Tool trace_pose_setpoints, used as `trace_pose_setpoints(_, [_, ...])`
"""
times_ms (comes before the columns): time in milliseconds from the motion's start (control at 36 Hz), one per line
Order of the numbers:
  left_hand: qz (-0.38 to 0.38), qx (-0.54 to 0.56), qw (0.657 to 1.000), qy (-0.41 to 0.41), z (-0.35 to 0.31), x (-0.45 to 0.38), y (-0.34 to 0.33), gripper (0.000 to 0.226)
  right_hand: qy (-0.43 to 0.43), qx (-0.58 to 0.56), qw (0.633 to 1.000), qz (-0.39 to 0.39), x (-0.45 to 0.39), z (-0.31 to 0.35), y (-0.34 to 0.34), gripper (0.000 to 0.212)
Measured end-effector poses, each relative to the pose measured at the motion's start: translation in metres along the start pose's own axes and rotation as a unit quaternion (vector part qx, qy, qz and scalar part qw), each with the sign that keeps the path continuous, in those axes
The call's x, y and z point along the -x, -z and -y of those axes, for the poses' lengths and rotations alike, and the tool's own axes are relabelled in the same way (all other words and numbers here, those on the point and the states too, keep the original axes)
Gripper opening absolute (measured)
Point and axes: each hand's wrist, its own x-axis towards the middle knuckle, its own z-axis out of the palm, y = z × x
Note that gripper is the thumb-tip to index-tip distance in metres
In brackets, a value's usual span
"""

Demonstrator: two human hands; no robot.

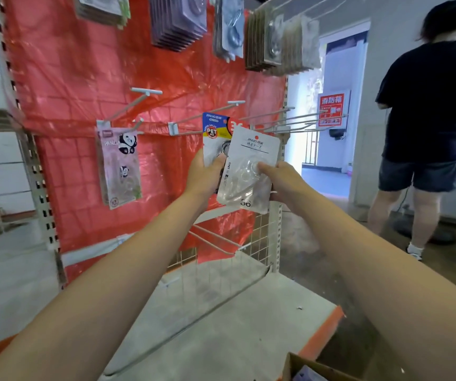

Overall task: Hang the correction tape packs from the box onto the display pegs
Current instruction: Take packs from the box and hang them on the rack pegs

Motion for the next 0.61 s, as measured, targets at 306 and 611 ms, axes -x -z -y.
trace_pose_setpoints(306, [0.015, -0.043, 0.999, -0.001, -0.007, -0.004, 0.001, 0.016, -0.029, -0.006, 0.999, -0.016, -0.007, 0.001, -0.003, 0.02])
trace_pose_setpoints(611, [0.021, -0.11, 0.994, 0.016, -0.01, -0.015, -0.004, 0.025, -0.066, 0.008, 0.996, -0.055, -0.016, 0.0, -0.001, 0.046])
